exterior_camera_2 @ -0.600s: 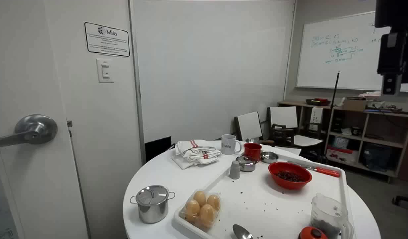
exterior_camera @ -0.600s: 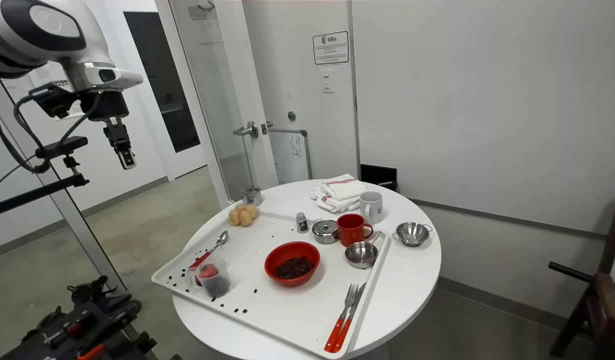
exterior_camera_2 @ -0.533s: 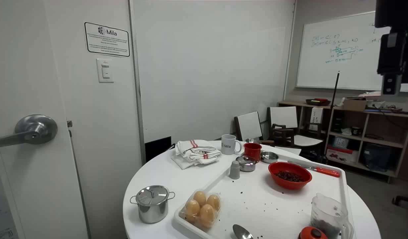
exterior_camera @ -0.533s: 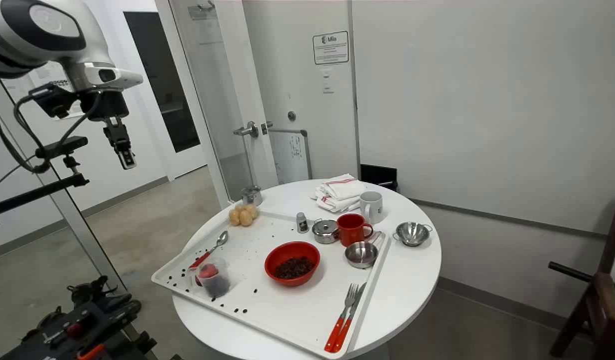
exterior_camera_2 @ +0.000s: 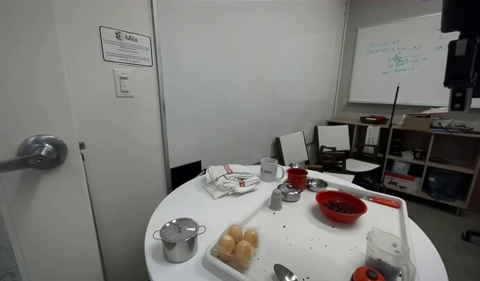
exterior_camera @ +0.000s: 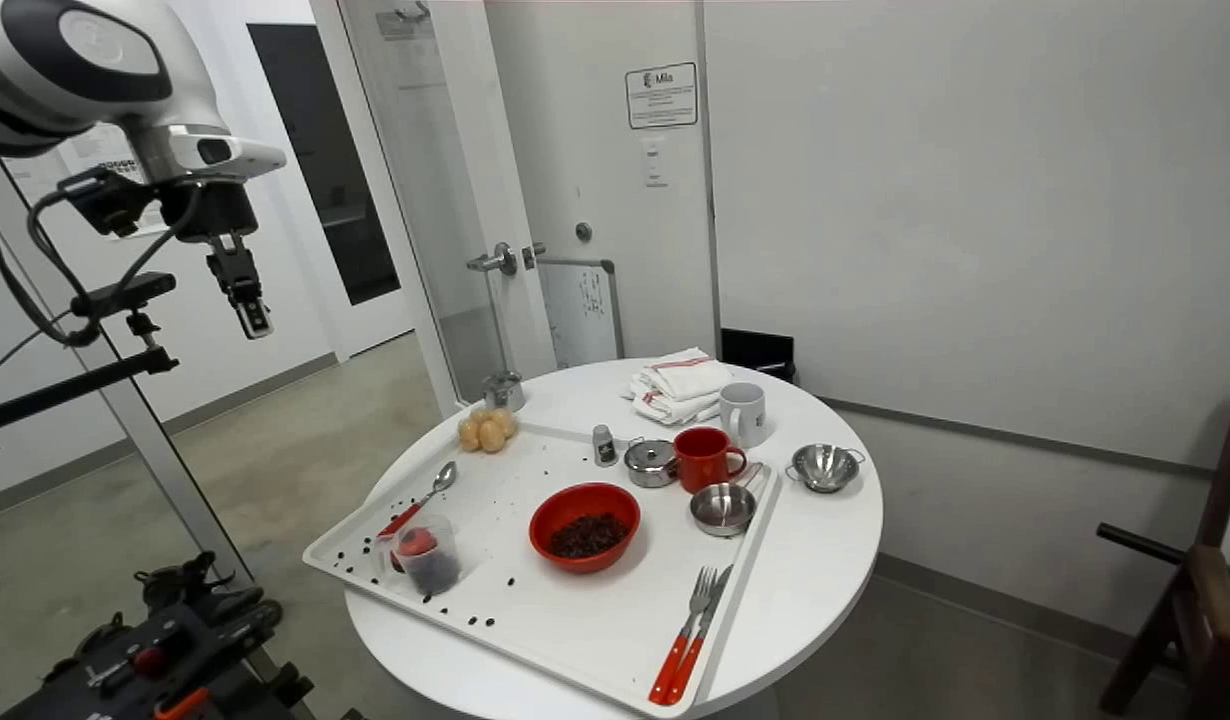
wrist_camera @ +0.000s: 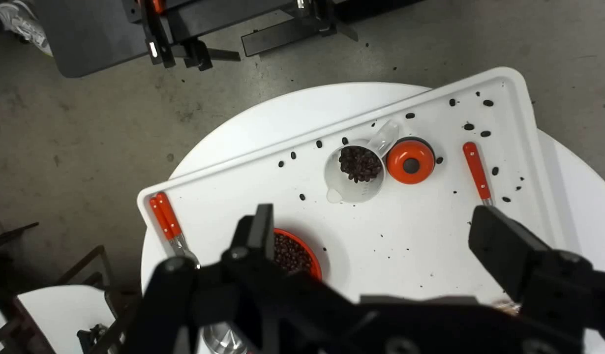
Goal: Pour some contents from the clear jar into the orange bowl
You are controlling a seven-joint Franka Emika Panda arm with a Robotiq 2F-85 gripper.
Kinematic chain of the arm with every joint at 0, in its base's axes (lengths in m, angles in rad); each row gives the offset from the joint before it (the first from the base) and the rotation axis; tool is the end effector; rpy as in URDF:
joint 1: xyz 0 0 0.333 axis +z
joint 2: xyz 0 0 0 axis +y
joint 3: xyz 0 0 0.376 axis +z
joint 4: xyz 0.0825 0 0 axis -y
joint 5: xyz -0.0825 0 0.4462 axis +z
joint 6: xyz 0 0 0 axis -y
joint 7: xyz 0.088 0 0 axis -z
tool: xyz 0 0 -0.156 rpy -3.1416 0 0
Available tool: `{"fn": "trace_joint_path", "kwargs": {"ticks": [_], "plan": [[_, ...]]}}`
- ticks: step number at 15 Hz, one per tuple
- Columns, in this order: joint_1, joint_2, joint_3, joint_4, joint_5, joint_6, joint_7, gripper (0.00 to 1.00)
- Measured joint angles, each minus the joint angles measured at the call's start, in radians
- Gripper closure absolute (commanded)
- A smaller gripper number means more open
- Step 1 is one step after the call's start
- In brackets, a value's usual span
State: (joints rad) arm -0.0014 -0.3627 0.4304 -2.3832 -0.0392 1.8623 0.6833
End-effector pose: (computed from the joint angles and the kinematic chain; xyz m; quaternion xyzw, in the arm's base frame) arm 0.4077 0.1819 0.4125 0.9817 -0.1376 -0.0333 0.1276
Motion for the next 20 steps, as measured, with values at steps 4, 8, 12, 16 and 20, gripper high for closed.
{"fn": "trace_joint_path", "kwargs": {"ticks": [4,8,12,16,20], "plan": [[0.008,0.004,-0.014,0.001,0.008,-0.001,0.072,0.0],[0.014,0.057,-0.043,0.02,0.023,0.013,0.265,0.0],[0.015,0.153,-0.068,0.035,0.03,0.074,0.41,0.0],[0.033,0.173,-0.084,0.037,0.017,0.078,0.447,0.0],[0.055,0.213,-0.09,0.0,-0.047,0.154,0.629,0.0]]}}
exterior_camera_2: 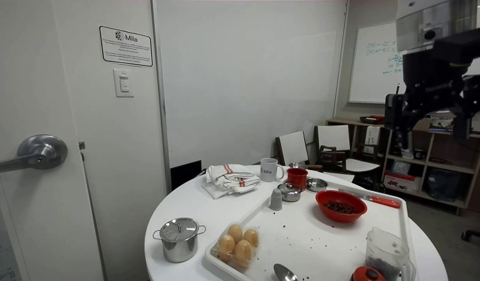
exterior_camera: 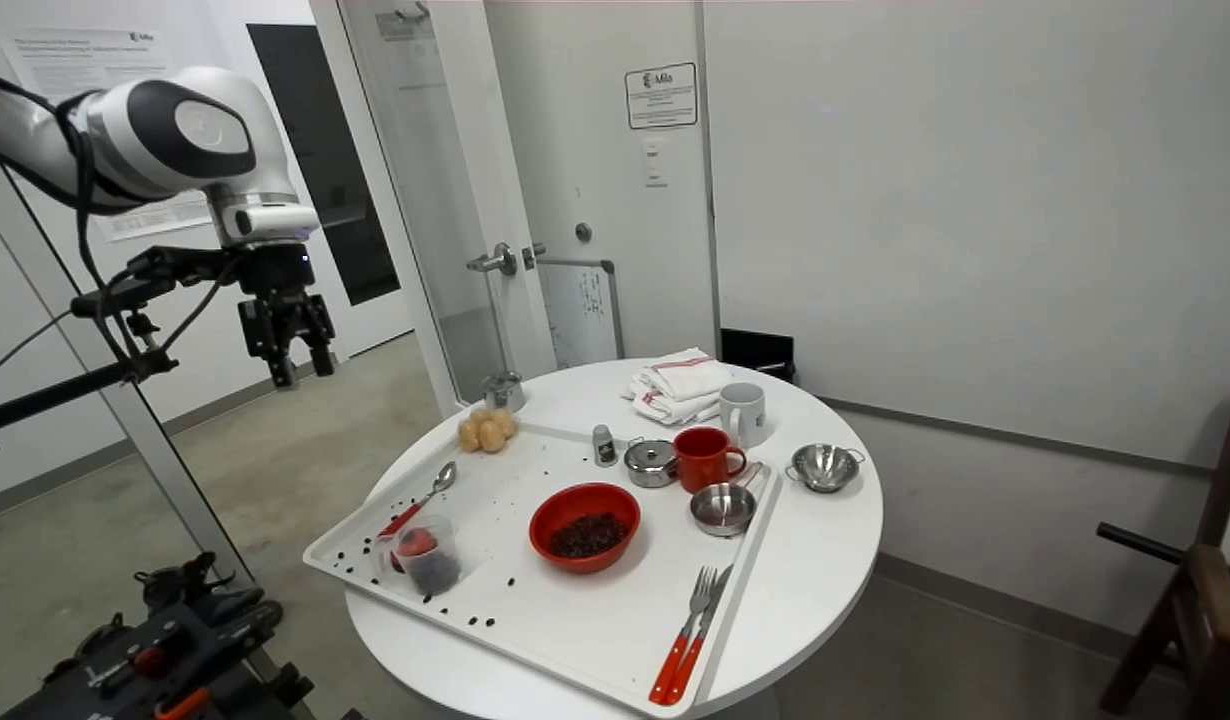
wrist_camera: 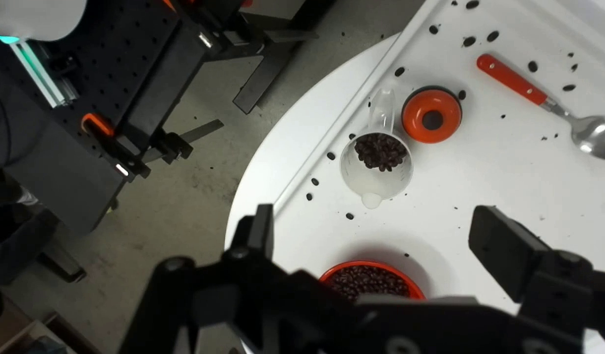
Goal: Pour some contents from the clear jar into the orange bowl
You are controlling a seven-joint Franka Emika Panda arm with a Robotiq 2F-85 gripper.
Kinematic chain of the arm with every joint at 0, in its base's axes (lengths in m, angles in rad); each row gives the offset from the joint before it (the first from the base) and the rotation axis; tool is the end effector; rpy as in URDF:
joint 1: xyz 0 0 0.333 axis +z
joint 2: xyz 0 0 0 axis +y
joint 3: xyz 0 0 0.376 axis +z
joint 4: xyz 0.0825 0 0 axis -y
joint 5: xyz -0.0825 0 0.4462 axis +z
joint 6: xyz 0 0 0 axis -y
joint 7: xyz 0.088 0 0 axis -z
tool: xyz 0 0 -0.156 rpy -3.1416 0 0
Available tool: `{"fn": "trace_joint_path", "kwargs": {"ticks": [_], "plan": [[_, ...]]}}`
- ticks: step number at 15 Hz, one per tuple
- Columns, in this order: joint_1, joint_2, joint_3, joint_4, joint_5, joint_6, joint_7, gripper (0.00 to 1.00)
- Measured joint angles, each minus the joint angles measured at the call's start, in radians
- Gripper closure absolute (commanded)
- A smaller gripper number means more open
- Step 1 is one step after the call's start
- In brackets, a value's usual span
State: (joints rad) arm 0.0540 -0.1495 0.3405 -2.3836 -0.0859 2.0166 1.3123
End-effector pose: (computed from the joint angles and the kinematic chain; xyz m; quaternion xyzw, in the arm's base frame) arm 0.4476 0.1749 0.3327 0.8970 -0.4229 -0.0286 0.1254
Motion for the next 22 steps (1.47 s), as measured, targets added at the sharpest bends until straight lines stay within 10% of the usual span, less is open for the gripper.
{"fn": "trace_joint_path", "kwargs": {"ticks": [5,22], "plan": [[0.029,0.176,-0.03,-0.013,-0.085,0.062,0.161,0.0],[0.134,0.419,-0.156,0.03,-0.06,0.168,0.057,0.0]]}}
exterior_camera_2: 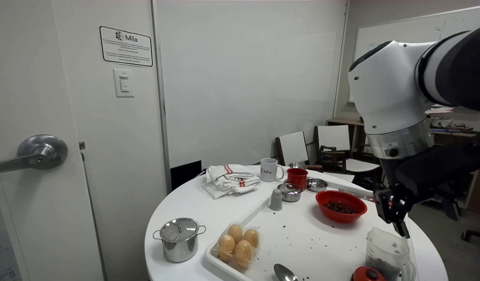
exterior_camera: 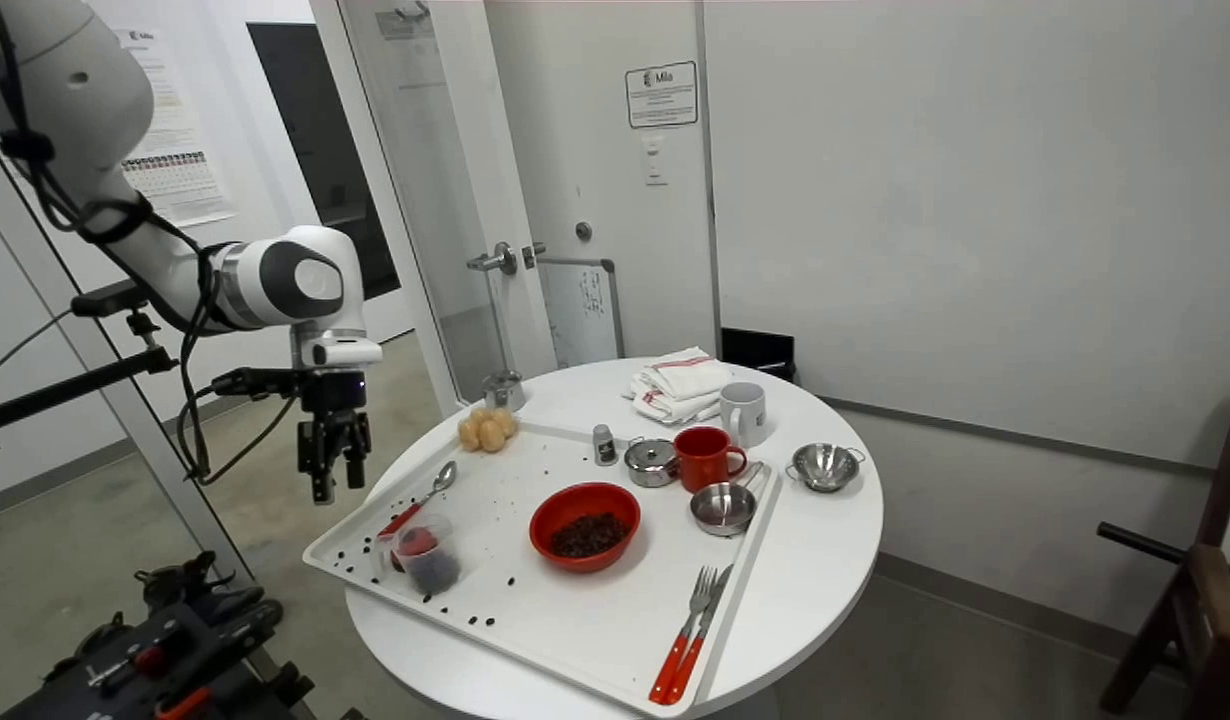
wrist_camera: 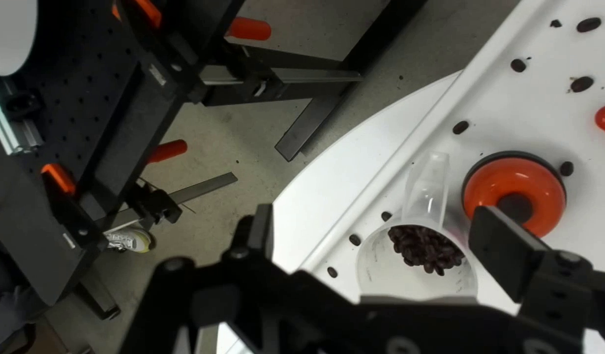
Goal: Pour some contents from the clear jar into the orange bowl
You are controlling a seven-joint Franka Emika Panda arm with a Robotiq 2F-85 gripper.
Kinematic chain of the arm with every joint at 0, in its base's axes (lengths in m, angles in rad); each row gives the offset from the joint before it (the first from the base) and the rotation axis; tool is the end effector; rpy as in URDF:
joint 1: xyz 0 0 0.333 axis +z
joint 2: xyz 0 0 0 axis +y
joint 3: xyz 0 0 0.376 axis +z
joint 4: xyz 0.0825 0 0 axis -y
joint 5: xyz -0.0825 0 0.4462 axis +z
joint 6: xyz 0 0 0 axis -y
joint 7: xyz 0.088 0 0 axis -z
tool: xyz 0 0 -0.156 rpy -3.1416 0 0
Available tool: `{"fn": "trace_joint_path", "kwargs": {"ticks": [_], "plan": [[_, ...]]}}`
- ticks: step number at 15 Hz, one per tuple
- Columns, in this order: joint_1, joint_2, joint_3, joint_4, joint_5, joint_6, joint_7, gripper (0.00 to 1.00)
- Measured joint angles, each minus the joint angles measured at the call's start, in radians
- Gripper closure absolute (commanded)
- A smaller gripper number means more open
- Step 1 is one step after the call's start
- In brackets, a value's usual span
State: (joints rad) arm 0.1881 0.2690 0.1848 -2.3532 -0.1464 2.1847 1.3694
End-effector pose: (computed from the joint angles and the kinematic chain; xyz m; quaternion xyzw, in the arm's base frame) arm 0.4561 0.1726 0.1508 0.8834 -0.4168 -0.1182 0.1790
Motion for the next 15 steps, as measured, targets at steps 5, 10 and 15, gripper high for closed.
{"fn": "trace_joint_path", "kwargs": {"ticks": [5,10,15], "plan": [[0.042,0.073,-0.041,0.034,-0.024,0.053,0.003,0.0],[0.041,0.117,-0.087,0.05,-0.022,0.053,-0.016,0.0],[0.042,0.164,-0.112,0.068,-0.022,0.053,-0.015,0.0]]}}
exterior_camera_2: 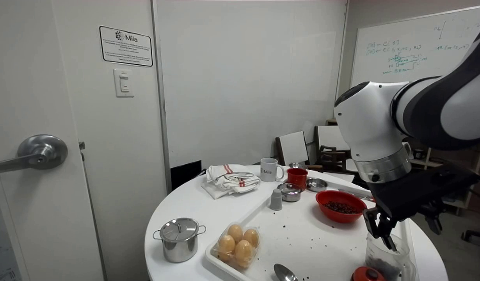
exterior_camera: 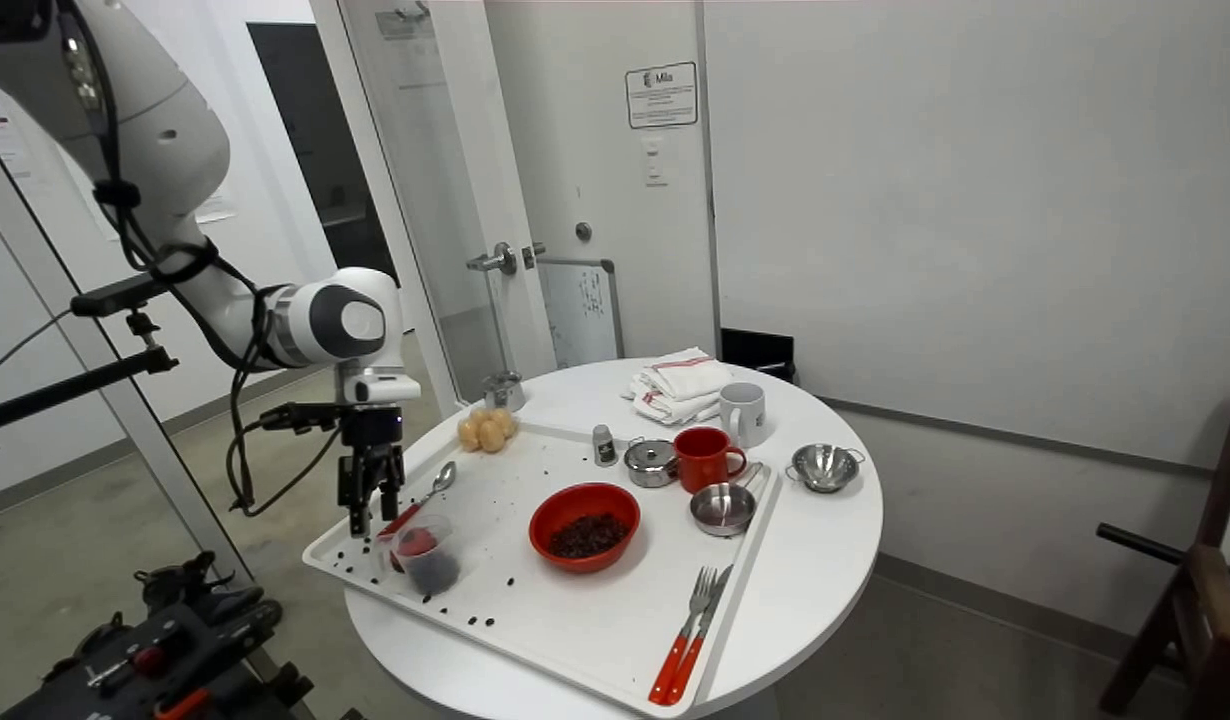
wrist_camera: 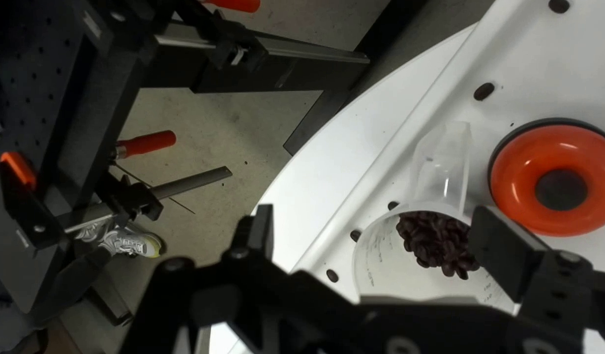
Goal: Pour some contents from the clear jar into the orange bowl
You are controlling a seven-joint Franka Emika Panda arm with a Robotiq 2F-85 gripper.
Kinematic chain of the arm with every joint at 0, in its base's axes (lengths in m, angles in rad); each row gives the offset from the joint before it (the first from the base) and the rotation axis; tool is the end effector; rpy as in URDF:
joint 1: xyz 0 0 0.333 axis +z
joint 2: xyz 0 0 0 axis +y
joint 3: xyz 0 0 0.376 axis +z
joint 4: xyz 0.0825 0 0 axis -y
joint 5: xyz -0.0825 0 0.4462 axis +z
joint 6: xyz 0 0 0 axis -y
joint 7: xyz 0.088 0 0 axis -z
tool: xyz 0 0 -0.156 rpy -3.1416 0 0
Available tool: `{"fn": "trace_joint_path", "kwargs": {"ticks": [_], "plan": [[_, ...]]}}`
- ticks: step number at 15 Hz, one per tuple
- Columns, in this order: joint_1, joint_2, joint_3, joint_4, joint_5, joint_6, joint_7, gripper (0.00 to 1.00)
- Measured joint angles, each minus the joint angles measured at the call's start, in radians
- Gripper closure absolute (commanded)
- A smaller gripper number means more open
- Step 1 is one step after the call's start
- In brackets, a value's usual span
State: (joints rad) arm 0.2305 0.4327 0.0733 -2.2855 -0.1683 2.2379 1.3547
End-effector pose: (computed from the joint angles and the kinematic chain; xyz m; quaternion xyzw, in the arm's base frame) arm 0.4775 0.1421 0.0885 0.8716 -0.4284 -0.1325 0.1981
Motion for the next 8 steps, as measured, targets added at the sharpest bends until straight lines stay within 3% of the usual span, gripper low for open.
{"fn": "trace_joint_path", "kwargs": {"ticks": [8], "plan": [[0.003,-0.009,-0.011,-0.005,0.0,-0.034,0.001,0.0]]}}
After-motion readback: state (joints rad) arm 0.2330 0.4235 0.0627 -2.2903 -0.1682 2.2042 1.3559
